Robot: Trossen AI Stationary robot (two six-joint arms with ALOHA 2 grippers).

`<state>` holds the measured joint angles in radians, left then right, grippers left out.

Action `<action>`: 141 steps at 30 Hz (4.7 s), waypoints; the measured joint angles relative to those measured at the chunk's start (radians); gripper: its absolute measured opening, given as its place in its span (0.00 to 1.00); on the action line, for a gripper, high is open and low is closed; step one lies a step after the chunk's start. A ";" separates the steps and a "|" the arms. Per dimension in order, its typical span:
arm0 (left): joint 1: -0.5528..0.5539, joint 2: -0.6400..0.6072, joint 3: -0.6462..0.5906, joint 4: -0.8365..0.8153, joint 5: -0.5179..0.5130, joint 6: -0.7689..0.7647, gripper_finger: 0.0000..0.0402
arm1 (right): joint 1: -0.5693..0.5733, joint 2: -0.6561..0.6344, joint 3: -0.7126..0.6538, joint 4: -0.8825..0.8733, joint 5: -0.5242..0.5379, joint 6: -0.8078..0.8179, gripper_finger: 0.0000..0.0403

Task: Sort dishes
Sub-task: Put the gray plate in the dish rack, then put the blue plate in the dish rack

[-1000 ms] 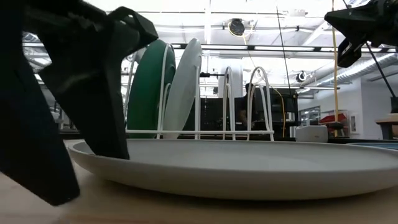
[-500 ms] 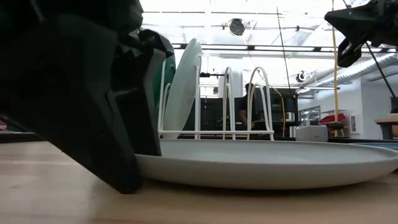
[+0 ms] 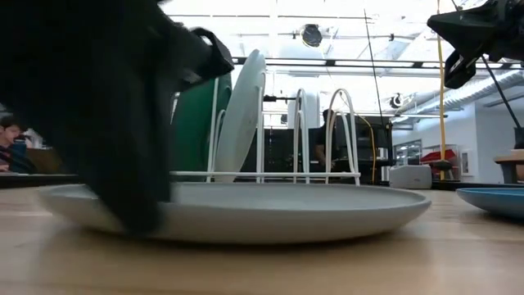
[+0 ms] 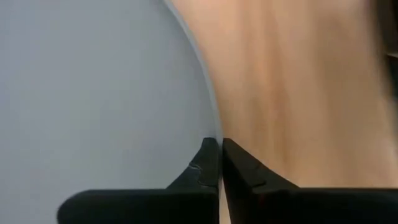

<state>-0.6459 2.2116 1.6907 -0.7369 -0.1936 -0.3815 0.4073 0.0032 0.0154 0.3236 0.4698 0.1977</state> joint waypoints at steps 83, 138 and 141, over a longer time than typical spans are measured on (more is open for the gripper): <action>0.303 -0.535 -0.619 1.756 -0.514 0.369 0.00 | 0.000 0.000 0.000 -0.008 -0.026 0.001 0.02; 0.426 -0.431 -0.666 1.578 -0.573 -0.055 0.29 | 0.000 0.000 0.000 -0.011 -0.026 0.000 0.02; 0.413 -0.431 -0.664 1.633 -0.566 -0.011 0.35 | 0.000 0.000 0.000 -0.013 -0.026 0.000 0.02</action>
<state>-0.2325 1.7809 1.0268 0.8956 -0.7593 -0.3926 0.4072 0.0032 0.0154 0.3110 0.4438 0.1982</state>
